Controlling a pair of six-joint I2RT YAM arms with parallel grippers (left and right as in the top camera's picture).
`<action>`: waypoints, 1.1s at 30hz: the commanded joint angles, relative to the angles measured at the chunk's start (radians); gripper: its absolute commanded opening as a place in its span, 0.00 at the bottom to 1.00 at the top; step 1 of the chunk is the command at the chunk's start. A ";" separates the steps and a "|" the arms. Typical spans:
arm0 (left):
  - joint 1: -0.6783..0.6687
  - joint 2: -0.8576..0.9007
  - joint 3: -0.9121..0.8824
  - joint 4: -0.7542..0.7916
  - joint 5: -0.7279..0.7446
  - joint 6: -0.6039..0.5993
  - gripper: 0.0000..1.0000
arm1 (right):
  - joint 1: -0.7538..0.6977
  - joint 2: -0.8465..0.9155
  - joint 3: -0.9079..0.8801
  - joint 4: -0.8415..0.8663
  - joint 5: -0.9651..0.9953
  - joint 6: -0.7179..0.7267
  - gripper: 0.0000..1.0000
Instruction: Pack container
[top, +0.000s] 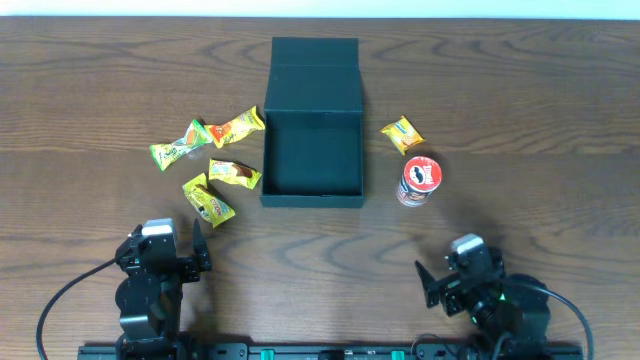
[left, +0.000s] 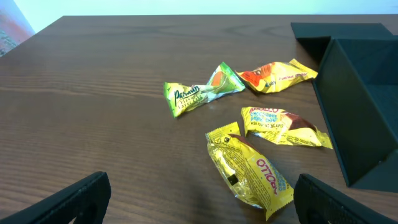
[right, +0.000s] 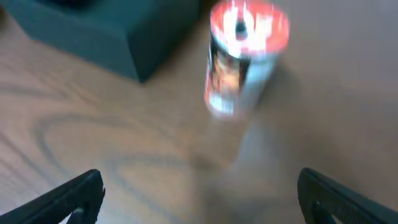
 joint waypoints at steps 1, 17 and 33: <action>0.006 -0.006 -0.020 -0.004 0.000 -0.014 0.95 | 0.011 -0.009 -0.005 0.102 -0.158 0.054 0.99; 0.006 -0.006 -0.020 -0.004 0.000 -0.015 0.95 | 0.011 -0.009 -0.005 0.306 -0.442 0.834 0.99; 0.006 -0.006 -0.020 -0.004 0.000 -0.015 0.95 | 0.010 0.129 0.007 0.404 -0.241 0.954 0.96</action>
